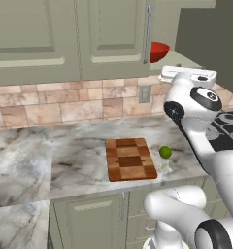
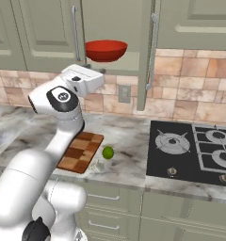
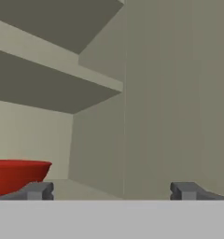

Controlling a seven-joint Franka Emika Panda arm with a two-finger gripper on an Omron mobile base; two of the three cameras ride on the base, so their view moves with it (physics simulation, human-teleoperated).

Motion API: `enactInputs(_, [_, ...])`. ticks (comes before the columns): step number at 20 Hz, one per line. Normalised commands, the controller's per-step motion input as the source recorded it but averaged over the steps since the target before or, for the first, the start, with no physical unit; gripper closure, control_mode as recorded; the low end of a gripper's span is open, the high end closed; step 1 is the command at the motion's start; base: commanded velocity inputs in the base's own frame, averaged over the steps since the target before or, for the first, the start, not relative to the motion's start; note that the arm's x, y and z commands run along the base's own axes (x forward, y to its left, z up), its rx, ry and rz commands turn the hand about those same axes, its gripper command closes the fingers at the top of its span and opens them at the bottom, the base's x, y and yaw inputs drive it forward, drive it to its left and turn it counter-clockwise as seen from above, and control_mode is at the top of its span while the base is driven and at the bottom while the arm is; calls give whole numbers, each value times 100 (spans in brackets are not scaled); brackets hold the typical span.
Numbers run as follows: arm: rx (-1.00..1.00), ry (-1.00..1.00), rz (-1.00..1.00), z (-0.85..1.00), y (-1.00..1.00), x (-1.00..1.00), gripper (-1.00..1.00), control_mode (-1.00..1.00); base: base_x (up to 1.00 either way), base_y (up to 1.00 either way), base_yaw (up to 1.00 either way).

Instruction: Open the cabinet. Place the bowl and condiment on the counter. Then place the lime and garlic on the cutting board.

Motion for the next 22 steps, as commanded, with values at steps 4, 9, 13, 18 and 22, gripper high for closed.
enactInputs(4, [1,0,20,0,41,0,-100,-100,0,0,0])
enactInputs(9, [1,0,21,0,39,0,-100,-100,0,0,0])
enactInputs(13, [1,1,22,0,39,3,-100,-100,0,0,0])
enactInputs(18, [1,1,21,0,34,8,-100,-100,0,0,0])
enactInputs(22, [0,0,17,1,31,7,-100,-100,0,0,0])
